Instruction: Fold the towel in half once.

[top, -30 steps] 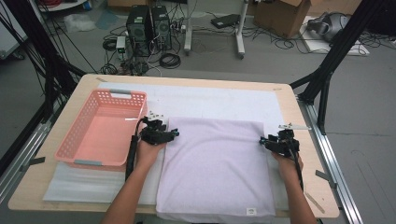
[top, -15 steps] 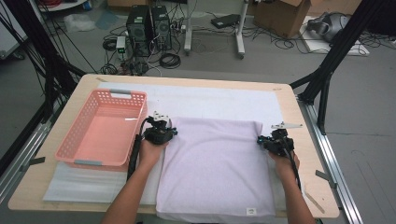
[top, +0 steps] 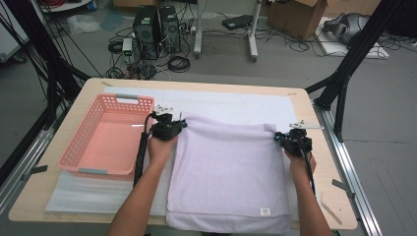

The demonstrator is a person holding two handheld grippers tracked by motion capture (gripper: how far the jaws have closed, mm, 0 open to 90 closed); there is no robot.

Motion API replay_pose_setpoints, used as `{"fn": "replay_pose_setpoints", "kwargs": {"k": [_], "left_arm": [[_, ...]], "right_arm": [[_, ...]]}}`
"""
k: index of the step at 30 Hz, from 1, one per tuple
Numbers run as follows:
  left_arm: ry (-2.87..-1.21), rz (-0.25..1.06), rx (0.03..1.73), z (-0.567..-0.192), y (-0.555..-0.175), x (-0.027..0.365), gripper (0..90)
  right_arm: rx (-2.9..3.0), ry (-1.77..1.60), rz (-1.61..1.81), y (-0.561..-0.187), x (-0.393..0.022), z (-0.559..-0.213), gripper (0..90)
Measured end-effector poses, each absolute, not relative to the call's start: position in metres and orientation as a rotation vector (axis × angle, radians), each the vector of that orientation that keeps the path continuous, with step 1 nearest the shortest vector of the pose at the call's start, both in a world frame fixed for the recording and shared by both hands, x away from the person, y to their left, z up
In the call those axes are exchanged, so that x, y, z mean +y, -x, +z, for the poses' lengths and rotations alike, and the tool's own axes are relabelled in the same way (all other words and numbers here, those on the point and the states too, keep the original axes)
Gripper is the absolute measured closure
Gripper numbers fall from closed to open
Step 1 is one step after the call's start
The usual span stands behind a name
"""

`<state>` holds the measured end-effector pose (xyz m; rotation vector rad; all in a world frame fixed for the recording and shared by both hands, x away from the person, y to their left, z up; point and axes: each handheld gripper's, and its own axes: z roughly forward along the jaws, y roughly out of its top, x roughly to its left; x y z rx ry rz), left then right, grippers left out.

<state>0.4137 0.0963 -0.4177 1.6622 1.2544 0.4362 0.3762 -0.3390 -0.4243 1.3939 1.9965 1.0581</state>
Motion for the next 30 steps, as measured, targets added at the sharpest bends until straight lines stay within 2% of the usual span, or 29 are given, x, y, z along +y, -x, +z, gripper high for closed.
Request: {"fn": "replay_pose_setpoints", "kwargs": {"k": [20,22,24,25,30], "left_arm": [[-1.623,0.515,1.221,-0.394,-0.469,0.091,84.6],[-1.638,0.494,1.254,-0.399,-0.470,0.091,77.5],[-1.657,0.448,1.282,-0.404,-0.471,0.091,62.0],[-1.681,0.451,1.279,-0.405,-0.471,0.090,58.6],[-1.677,0.454,1.270,-0.410,-0.462,0.090,52.9]], "right_arm": [[1.823,-1.384,1.150,-0.431,-0.339,-0.401,85.5],[1.831,-1.394,1.134,-0.434,-0.338,-0.406,82.0],[1.850,-1.434,1.120,-0.437,-0.338,-0.411,71.8],[1.858,-1.464,1.110,-0.438,-0.338,-0.414,70.1],[1.868,-1.493,1.123,-0.434,-0.340,-0.412,65.9]]}}
